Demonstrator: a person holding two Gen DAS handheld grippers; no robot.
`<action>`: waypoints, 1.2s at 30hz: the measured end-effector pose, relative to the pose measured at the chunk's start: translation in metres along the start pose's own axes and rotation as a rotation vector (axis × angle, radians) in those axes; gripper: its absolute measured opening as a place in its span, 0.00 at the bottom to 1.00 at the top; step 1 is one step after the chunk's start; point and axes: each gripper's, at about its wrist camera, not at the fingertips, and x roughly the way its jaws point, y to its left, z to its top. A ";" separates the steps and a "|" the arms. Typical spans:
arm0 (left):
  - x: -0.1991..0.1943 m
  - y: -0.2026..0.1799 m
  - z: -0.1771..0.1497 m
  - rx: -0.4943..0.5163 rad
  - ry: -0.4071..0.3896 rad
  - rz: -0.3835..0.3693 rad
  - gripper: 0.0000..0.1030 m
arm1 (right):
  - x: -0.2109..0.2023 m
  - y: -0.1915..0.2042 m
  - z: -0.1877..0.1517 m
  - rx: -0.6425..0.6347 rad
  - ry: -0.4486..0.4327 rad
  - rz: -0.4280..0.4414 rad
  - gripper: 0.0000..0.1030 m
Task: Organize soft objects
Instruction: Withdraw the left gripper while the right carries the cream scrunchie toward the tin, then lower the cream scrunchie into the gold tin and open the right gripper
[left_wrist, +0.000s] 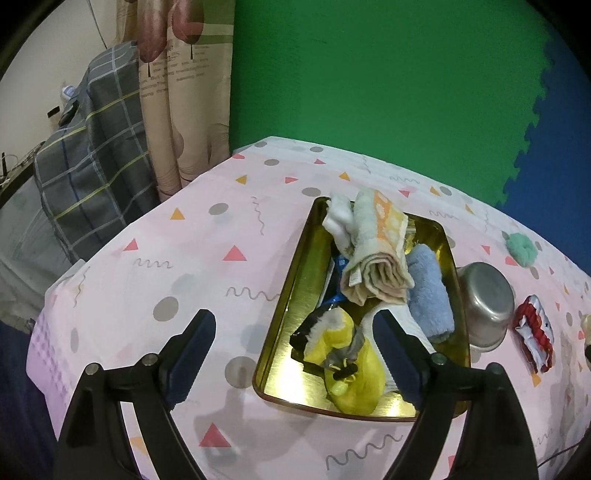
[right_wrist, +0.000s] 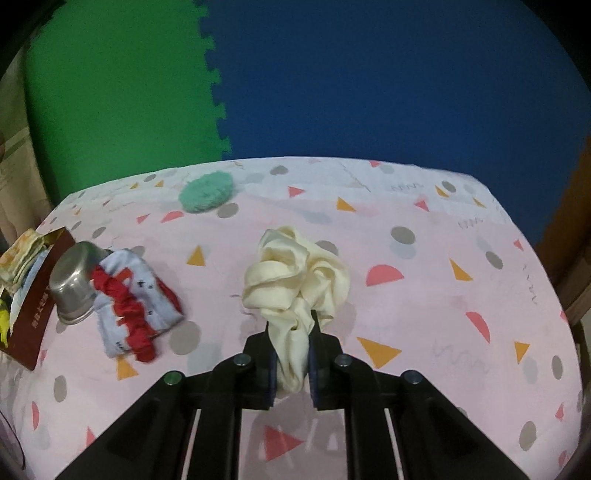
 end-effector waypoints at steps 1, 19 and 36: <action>0.000 0.000 0.000 0.002 -0.002 0.005 0.83 | -0.002 0.004 0.000 -0.002 0.001 0.002 0.12; 0.002 0.007 0.002 0.013 -0.003 0.033 0.85 | -0.030 0.107 0.009 -0.123 0.001 0.165 0.12; -0.004 0.039 0.012 -0.038 -0.023 0.094 0.88 | -0.057 0.242 0.013 -0.284 -0.017 0.401 0.12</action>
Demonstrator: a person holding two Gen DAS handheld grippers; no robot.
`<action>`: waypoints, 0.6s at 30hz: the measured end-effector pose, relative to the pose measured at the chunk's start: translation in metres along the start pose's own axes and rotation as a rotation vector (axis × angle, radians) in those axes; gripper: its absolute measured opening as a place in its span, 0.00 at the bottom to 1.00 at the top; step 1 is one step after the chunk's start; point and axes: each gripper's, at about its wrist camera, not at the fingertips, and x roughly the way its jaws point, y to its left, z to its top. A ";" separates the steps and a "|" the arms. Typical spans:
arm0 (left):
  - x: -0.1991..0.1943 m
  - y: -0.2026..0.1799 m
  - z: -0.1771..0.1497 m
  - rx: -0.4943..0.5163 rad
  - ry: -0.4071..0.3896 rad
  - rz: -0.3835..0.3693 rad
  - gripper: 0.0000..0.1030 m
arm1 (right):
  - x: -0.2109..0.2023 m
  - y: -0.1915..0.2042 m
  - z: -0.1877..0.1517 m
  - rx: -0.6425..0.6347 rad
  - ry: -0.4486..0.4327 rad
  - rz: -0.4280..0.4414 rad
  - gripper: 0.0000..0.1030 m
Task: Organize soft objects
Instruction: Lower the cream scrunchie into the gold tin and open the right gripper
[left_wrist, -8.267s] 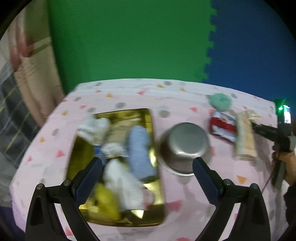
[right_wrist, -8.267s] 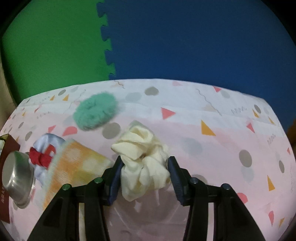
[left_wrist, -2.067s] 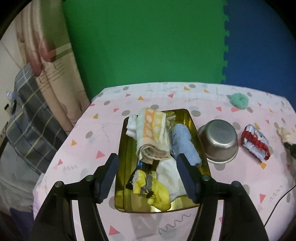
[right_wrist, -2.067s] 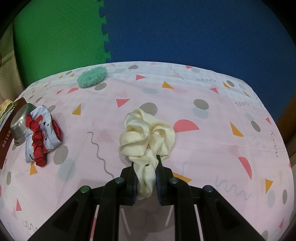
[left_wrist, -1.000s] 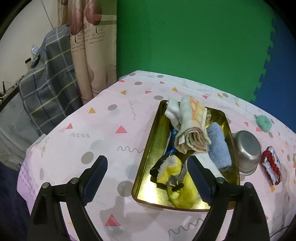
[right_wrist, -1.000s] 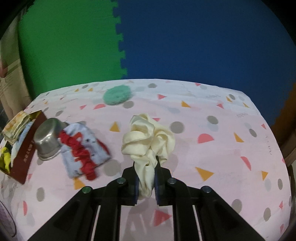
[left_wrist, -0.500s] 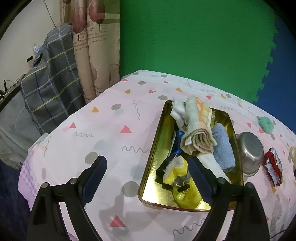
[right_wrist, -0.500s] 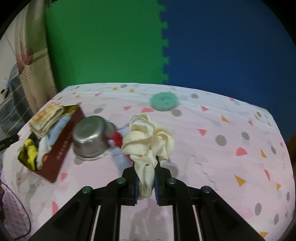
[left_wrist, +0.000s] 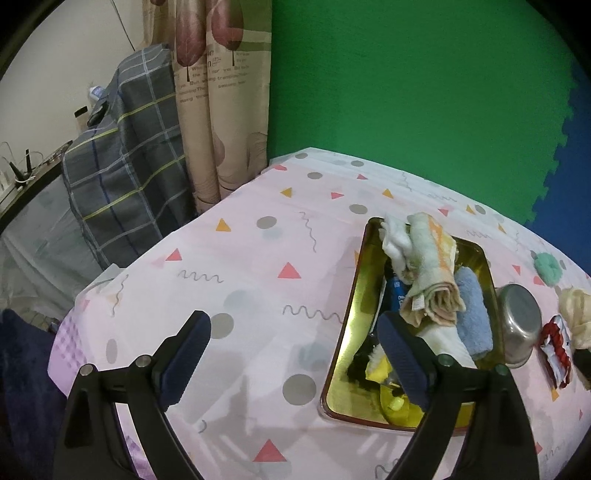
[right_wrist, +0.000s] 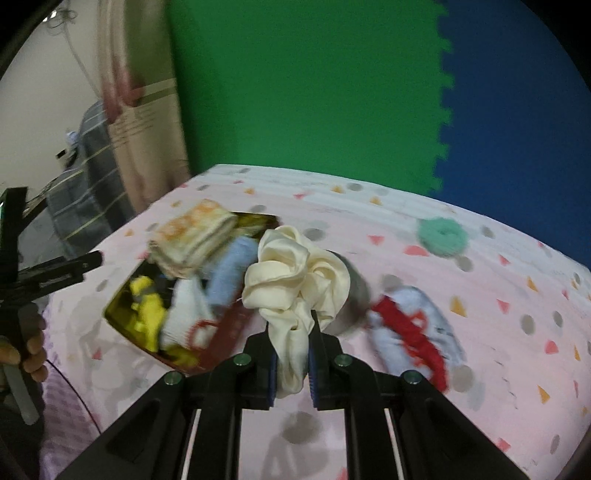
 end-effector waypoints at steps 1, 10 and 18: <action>0.001 0.001 0.000 0.001 0.004 0.001 0.88 | 0.003 0.008 0.002 -0.012 0.003 0.015 0.12; 0.001 0.007 0.002 -0.004 0.001 0.018 0.88 | 0.037 0.067 0.009 -0.101 0.038 0.082 0.12; 0.004 0.011 0.003 -0.018 0.014 0.018 0.88 | 0.073 0.096 0.001 -0.145 0.102 0.101 0.12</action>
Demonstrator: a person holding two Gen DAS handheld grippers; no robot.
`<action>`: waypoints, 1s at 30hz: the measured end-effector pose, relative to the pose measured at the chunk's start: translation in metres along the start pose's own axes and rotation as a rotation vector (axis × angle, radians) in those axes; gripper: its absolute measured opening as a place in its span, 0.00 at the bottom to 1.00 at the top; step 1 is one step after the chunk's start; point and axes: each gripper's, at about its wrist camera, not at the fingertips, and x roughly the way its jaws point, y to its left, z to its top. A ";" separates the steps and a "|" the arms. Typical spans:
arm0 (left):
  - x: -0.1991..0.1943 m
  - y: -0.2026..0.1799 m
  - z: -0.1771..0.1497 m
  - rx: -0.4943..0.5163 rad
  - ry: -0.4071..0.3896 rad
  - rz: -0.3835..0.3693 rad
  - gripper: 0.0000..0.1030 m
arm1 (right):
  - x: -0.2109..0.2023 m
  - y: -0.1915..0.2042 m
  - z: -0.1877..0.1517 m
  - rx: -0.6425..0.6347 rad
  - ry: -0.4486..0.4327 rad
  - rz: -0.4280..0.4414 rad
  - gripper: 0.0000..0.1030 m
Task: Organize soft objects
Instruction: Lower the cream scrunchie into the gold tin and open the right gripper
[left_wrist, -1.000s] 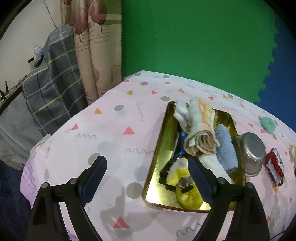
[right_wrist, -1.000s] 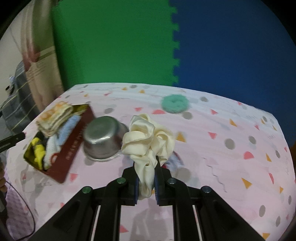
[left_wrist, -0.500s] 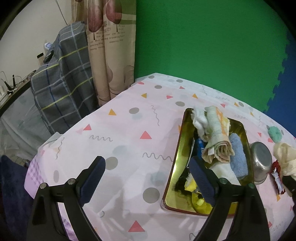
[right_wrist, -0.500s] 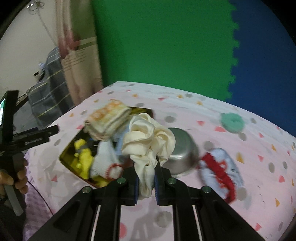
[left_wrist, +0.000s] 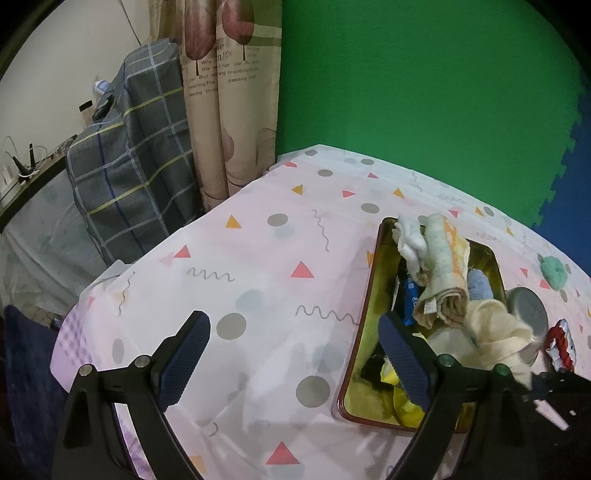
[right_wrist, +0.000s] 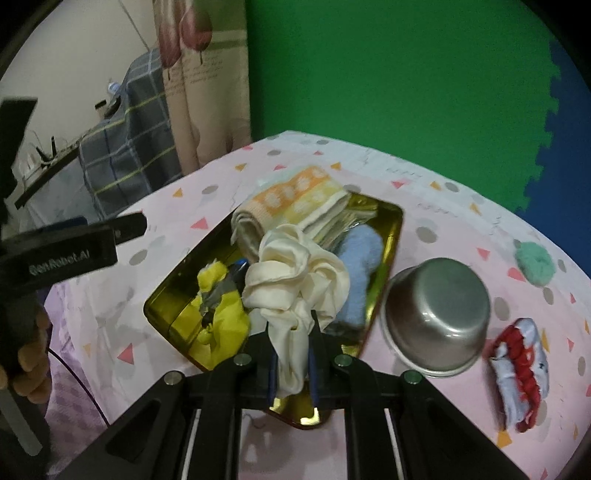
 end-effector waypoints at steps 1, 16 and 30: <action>0.000 0.000 0.000 -0.001 0.001 0.000 0.88 | 0.004 0.002 0.000 -0.007 0.005 0.000 0.12; 0.003 0.003 -0.002 -0.015 0.013 -0.002 0.88 | 0.013 0.010 0.001 -0.015 0.013 0.011 0.22; -0.001 -0.007 -0.005 0.012 0.003 -0.007 0.88 | -0.026 0.002 0.003 -0.006 -0.058 -0.003 0.47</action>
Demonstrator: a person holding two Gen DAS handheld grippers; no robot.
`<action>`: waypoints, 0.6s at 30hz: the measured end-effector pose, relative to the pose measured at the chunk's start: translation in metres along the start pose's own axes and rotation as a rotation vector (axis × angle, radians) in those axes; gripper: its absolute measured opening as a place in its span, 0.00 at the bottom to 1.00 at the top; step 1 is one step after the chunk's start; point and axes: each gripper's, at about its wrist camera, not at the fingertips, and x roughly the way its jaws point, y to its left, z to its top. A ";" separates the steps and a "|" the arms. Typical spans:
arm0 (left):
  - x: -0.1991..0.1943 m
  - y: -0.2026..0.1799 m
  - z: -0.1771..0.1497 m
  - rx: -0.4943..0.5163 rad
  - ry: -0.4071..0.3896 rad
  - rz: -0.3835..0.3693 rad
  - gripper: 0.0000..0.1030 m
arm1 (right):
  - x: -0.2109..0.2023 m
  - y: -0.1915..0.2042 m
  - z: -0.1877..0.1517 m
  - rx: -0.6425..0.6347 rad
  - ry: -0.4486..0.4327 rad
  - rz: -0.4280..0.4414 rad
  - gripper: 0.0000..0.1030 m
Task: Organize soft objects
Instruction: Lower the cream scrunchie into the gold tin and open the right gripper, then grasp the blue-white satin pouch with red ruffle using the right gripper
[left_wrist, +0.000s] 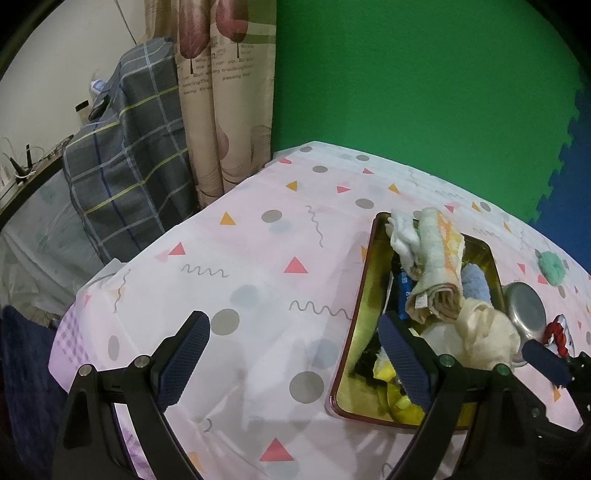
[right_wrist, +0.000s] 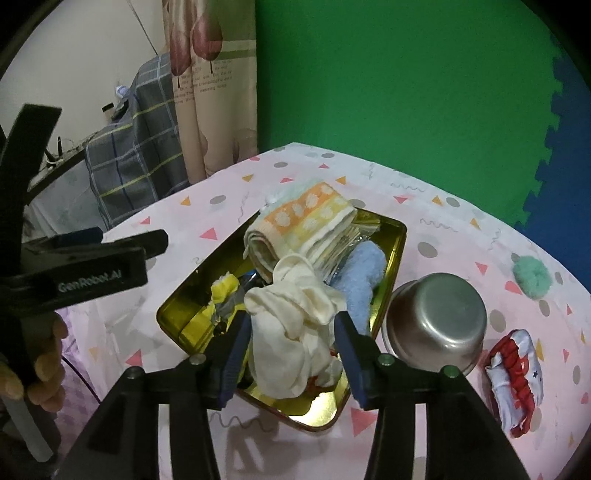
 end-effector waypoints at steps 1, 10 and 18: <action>-0.001 -0.001 0.000 0.001 -0.002 -0.001 0.88 | -0.002 -0.001 0.000 0.004 -0.003 0.000 0.47; 0.000 -0.005 -0.001 0.011 0.002 0.001 0.89 | -0.026 -0.031 -0.011 0.061 -0.034 -0.014 0.47; 0.000 -0.008 -0.002 0.018 0.005 0.000 0.89 | -0.046 -0.091 -0.026 0.119 -0.044 -0.130 0.47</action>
